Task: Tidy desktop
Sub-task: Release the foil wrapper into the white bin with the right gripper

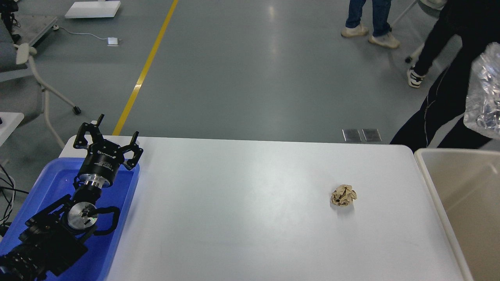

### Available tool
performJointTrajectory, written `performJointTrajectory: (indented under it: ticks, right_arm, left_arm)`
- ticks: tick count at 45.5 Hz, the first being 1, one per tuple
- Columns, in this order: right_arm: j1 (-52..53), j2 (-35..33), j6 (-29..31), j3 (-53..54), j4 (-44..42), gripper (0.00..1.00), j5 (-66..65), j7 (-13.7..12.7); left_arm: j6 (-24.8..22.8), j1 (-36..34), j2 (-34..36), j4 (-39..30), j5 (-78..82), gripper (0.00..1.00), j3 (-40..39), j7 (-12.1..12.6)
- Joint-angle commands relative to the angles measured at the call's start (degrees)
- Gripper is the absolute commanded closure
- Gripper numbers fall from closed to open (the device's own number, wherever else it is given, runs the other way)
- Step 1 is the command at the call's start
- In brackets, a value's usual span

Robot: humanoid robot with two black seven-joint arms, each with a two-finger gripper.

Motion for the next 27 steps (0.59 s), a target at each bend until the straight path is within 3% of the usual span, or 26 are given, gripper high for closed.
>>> performJointTrajectory:
  ticks: [1, 13, 27]
  right_arm:
    - [-9.28, 7.34, -0.85, 0.25, -16.56, 1.0, 3.65, -2.56]
    - [-16.23, 10.68, -4.63, 0.25, -18.24, 1.0, 10.85, -17.33]
    - [-20.53, 18.76, -10.78, 0.78, -18.24, 1.0, 14.2, -27.7]
  left_arm:
    - [-0.01, 0.0, 0.0, 0.0, 0.01, 0.0, 0.0, 0.0]
    - [-0.01, 0.0, 0.0, 0.0, 0.01, 0.0, 0.0, 0.0]
    - [0.07, 0.0, 0.0, 0.0, 0.01, 0.0, 0.0, 0.0]
